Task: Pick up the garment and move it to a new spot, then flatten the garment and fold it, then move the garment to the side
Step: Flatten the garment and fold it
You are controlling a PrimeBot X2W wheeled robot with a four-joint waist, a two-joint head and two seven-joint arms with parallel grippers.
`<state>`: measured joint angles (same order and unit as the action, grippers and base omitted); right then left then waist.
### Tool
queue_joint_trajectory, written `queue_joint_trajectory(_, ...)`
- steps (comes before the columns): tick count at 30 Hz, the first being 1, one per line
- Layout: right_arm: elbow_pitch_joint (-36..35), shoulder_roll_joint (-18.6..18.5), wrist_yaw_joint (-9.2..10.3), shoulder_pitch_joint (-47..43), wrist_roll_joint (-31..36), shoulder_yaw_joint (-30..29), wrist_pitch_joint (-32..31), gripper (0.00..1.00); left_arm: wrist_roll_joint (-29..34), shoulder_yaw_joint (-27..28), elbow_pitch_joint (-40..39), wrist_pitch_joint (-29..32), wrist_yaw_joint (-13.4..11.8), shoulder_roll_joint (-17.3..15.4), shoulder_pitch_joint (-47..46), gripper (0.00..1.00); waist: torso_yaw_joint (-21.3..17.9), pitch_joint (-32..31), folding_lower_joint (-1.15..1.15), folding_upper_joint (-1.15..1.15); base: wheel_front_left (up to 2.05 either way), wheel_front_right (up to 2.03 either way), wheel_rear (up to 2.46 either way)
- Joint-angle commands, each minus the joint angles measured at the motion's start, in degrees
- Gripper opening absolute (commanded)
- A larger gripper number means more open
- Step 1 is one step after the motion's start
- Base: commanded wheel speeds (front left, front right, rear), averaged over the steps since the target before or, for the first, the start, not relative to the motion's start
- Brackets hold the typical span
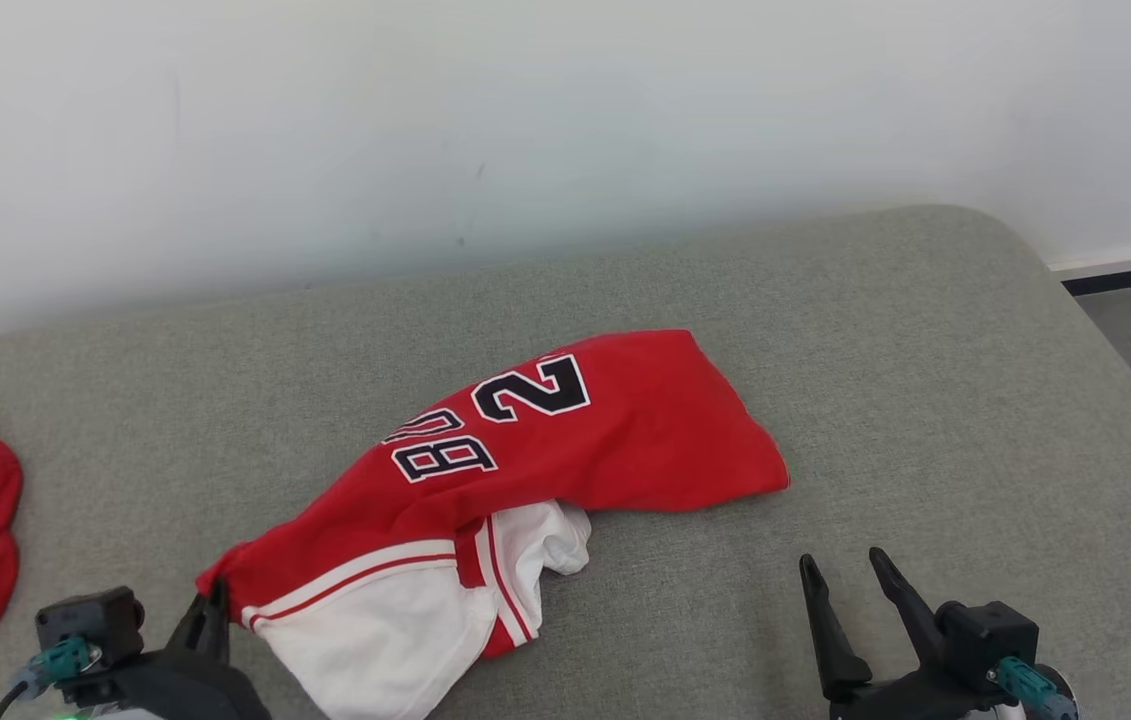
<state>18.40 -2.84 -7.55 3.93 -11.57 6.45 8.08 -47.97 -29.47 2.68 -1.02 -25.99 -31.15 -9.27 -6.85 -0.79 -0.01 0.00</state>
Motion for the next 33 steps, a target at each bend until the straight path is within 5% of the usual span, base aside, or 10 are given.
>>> queue_joint_trajectory(1, -0.24, -0.08, 0.13, 0.06, -0.46, 0.29, -0.14, 1.00, -0.09, 0.26, 0.31, -0.13, 0.02, -0.48, 0.57, 0.00, -0.10, 0.21, 0.01, 0.00, 0.00, 0.00, 0.00)
queue_joint_trajectory(14, -2.67, -0.08, 0.13, 1.61, 1.51, -0.95, -1.26, 1.00, 1.37, 0.37, 19.16, -5.76, 6.45, 1.81, -9.18, 0.04, -4.30, 5.29, 0.01, 0.00, 0.00, 0.00, 0.00)
queue_joint_trajectory(15, -2.75, -0.06, 0.13, 1.65, 1.48, -0.94, -1.20, 1.00, 1.45, 0.35, 20.59, -6.31, 7.04, 1.99, -9.77, 1.00, -4.45, 5.48, 0.01, 0.00, 0.00, 0.00, 0.00)
queue_joint_trajectory(24, -2.69, -0.07, 0.13, 1.03, 1.08, -2.02, -1.04, 1.00, 2.20, 2.12, 25.31, -12.90, 9.45, 4.05, -10.52, 1.00, -3.53, 4.87, 0.01, 0.00, 0.00, 0.00, 0.00)
queue_joint_trajectory(33, -1.92, -0.07, 0.13, 0.15, 0.76, -2.70, -0.98, 1.00, 7.95, 11.35, 14.16, -14.15, 11.44, 8.30, -1.50, 1.00, -0.42, 1.75, 0.01, 0.00, 0.00, 0.00, 0.00)
